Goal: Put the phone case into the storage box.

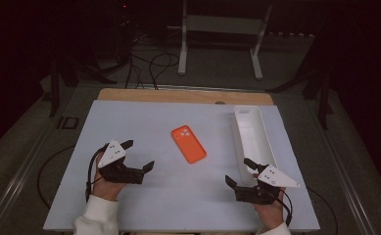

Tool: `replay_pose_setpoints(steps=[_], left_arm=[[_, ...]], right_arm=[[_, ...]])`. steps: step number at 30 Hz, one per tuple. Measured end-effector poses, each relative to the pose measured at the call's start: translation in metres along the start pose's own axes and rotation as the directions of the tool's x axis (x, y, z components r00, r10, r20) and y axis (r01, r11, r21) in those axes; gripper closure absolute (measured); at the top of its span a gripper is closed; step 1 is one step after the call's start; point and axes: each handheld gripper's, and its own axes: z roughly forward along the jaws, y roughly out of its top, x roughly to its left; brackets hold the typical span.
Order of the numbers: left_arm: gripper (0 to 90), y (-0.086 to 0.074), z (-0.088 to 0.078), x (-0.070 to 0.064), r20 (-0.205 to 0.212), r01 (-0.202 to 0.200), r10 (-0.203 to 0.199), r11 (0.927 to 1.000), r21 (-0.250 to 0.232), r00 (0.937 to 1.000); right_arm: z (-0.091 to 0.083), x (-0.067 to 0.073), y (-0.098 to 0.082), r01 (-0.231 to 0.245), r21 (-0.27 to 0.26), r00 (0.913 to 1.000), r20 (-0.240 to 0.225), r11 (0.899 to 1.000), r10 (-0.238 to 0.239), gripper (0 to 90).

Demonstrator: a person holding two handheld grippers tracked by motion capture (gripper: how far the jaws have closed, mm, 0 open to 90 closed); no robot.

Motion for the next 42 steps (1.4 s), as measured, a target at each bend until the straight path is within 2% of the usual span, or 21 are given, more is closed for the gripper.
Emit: replay_pose_setpoints(steps=[13, 21, 35, 42], left_arm=[[0.0, 0.007, 0.014, -0.001, 0.004, -0.019, 0.019, 0.9997, 0.016, 0.9998], [0.0, 0.01, 0.02, 0.001, 0.013, -0.007, 0.007, 0.9997, 0.023, 0.9999], [0.0, 0.015, 0.032, 0.001, 0.015, -0.021, 0.02, 0.9975, 0.067, 0.9997], [0.0, 0.016, 0.036, 0.002, 0.016, -0.017, 0.016, 0.9974, 0.07, 0.9997]], right_arm=[[0.0, 0.0, 0.0, 0.0, 0.001, 1.0, 0.001, 1.0, 0.0, 10.5], [0.0, 0.0, 0.0, 0.001, -0.001, 1.0, 0.002, 1.0, -0.001, 10.6], [0.0, -0.001, 0.0, -0.003, 0.003, 1.0, 0.005, 1.0, 0.003, 10.6], [0.0, -0.001, 0.0, -0.005, 0.003, 1.0, 0.005, 1.0, 0.005, 10.6]])
